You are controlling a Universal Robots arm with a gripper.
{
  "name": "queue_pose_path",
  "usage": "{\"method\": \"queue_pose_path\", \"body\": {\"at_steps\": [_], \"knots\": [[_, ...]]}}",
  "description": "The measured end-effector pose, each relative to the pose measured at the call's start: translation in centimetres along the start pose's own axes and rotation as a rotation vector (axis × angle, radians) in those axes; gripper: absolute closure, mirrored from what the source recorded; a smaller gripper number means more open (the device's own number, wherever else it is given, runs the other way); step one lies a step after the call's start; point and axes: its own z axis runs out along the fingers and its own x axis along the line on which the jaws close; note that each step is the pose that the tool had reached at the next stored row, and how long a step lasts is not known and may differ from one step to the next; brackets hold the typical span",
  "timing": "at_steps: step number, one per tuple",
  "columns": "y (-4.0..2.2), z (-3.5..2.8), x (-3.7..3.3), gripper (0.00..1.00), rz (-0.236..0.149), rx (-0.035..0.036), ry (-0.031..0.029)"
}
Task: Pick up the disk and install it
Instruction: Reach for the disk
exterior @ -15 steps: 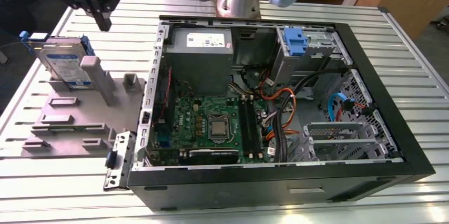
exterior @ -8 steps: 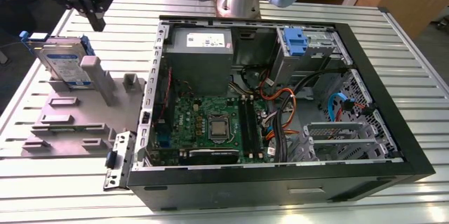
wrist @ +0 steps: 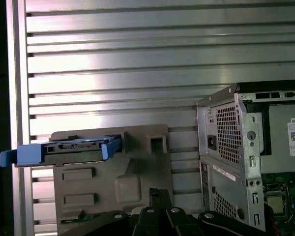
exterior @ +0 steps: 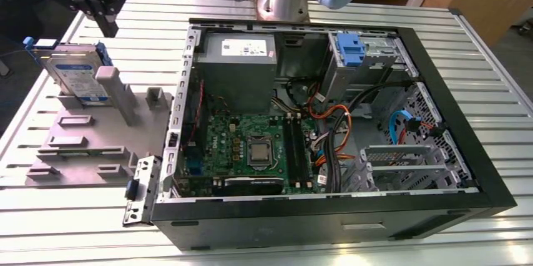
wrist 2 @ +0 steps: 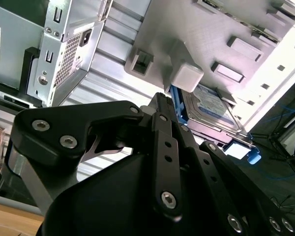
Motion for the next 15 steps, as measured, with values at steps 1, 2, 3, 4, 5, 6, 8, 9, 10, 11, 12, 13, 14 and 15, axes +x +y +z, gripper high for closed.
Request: {"method": "queue_pose_path", "body": {"at_steps": [1, 2, 3, 4, 5, 6, 8, 9, 10, 11, 12, 13, 14, 15], "knots": [[0.00, 0.00, 0.01, 0.89, 0.000, -0.0001, 0.0000], [0.00, 0.00, 0.01, 0.89, 0.000, 0.0000, 0.0000], [0.00, 0.00, 0.05, 0.89, 0.000, 0.0000, 0.0000], [0.00, 0.00, 0.07, 0.89, 0.000, 0.0000, 0.0000], [-0.01, 0.00, 0.07, 0.89, 0.000, 0.0000, 0.0000], [-0.01, 0.00, 0.07, 0.89, 0.000, 0.0000, 0.0000], [-0.01, 0.02, 0.11, 0.89, 0.000, -0.0001, 0.0000], [-0.01, 0.01, 0.13, 0.89, 0.000, 0.0000, 0.0000], [-0.01, 0.02, 0.13, 0.89, 0.000, 0.0000, 0.0000], [-0.01, 0.01, 0.14, 0.89, 0.000, 0.0000, 0.0000], [-0.01, 0.02, 0.17, 0.89, 0.000, 0.0000, 0.0000], [-0.01, 0.02, 0.18, 0.89, 0.000, 0.0000, 0.0000], [-0.01, 0.02, 0.18, 0.89, 0.000, 0.0000, 0.0000], [-0.01, 0.02, 0.18, 0.89, 0.000, 0.0000, 0.0000]]}}
